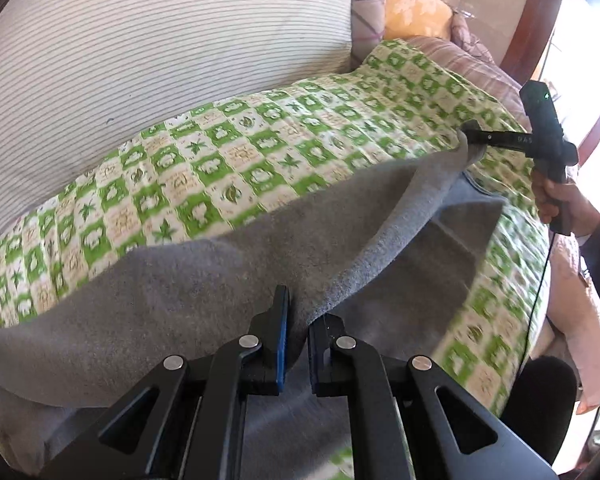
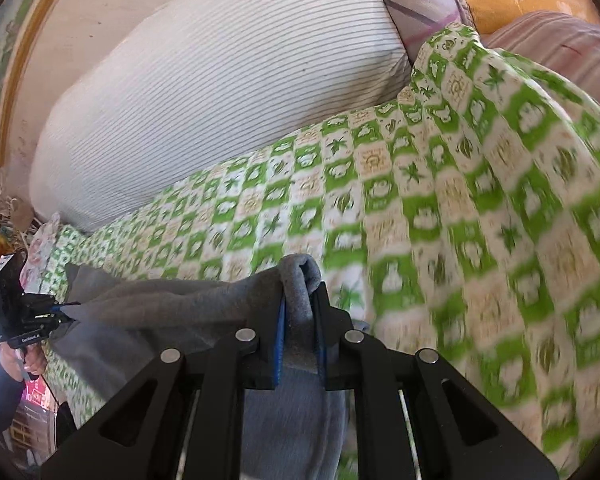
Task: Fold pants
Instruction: 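Grasp one leg hem with the right gripper while the left gripper grasps the other hem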
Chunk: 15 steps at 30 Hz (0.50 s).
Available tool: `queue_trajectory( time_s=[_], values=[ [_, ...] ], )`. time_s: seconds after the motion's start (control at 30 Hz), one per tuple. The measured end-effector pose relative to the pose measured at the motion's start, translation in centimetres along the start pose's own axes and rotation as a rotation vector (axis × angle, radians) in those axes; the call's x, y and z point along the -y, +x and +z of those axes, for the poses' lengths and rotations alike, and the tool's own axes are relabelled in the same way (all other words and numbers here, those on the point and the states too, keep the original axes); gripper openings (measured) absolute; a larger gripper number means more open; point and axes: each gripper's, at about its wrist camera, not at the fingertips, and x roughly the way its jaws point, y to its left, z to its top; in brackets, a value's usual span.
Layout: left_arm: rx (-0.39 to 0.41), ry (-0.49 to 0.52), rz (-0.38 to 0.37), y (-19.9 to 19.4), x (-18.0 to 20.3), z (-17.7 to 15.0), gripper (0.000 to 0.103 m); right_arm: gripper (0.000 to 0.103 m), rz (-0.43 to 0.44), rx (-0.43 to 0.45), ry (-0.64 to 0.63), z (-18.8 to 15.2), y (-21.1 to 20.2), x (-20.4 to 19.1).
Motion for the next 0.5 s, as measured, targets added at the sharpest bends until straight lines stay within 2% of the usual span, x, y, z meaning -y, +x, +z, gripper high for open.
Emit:
queue_trajectory(
  time_s=[0.2,0.5],
  values=[
    [-0.019,0.022,0.012,0.2,2.1,-2.7,0.006,0.014,-0.005,0.018,-0.007,-2.8,-1.0,-0.2],
    [-0.038,-0.017,0.01,2.3,2.5,-5.1,0.007,0.018,-0.033,0.019,-0.011,-5.5,-1.2,0.2]
  ],
)
